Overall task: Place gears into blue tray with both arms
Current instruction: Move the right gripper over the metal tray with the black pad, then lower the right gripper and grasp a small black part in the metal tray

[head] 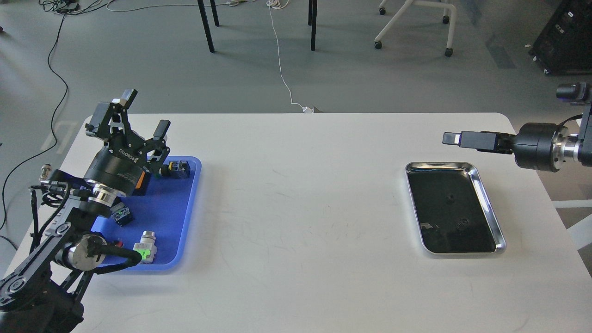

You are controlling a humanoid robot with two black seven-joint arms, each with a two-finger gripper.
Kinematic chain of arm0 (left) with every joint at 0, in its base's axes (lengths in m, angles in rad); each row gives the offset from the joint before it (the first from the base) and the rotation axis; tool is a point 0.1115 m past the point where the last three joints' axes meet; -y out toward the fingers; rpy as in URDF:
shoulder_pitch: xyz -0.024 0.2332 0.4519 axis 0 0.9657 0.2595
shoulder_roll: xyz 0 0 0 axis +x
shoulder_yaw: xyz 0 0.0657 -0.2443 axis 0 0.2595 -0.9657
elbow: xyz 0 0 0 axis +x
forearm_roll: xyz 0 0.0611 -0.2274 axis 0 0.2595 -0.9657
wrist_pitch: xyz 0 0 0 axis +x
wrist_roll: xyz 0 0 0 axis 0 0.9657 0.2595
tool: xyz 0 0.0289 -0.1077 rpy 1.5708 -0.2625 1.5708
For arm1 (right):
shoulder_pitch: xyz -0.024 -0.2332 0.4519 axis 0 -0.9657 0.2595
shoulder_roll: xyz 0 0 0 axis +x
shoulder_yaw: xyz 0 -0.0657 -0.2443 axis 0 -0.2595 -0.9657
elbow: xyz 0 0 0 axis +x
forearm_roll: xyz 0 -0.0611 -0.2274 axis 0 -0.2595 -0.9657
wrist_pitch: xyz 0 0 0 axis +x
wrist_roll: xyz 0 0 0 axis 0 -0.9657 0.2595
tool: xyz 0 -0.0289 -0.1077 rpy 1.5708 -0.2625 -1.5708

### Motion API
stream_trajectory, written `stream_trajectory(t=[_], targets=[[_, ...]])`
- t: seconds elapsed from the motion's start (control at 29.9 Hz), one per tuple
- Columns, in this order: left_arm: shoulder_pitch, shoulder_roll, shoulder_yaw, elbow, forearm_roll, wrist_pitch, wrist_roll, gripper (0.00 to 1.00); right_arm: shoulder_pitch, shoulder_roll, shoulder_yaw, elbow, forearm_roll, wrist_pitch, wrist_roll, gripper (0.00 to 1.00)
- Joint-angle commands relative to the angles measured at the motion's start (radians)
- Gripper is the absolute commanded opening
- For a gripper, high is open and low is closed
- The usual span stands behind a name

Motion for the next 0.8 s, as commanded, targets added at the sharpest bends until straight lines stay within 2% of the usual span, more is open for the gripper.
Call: stream_trajectory(t=[0.0, 0.13, 0.37, 0.5, 0.67, 0.77], targets=[[0.003, -0.006, 0.0, -0.005, 0.001, -0.001, 0.0, 0.99, 0.147, 0.018, -0.204, -0.011, -0.14, -0.009, 0.0, 0.99], [0.006, -0.006, 0.0, -0.006, 0.001, -0.001, -0.002, 0.99, 0.183, 0.093, -0.298, -0.074, -0.24, -0.024, 0.0, 0.98], [0.012, -0.001, 0.008, -0.018, 0.003, 0.006, 0.0, 0.98, 0.172, 0.259, -0.436, -0.235, -0.248, -0.081, 0.0, 0.94], [0.014, 0.002, 0.008, -0.022, 0.001, 0.006, 0.0, 0.98, 0.167, 0.295, -0.488, -0.266, -0.237, -0.103, 0.0, 0.89], [0.015, 0.002, 0.008, -0.022, 0.0, 0.003, 0.0, 0.98, 0.137, 0.322, -0.503, -0.298, -0.234, -0.104, 0.0, 0.73], [0.015, 0.001, 0.008, -0.023, 0.001, 0.003, 0.0, 0.99, 0.123, 0.334, -0.503, -0.299, -0.232, -0.106, 0.0, 0.71]])
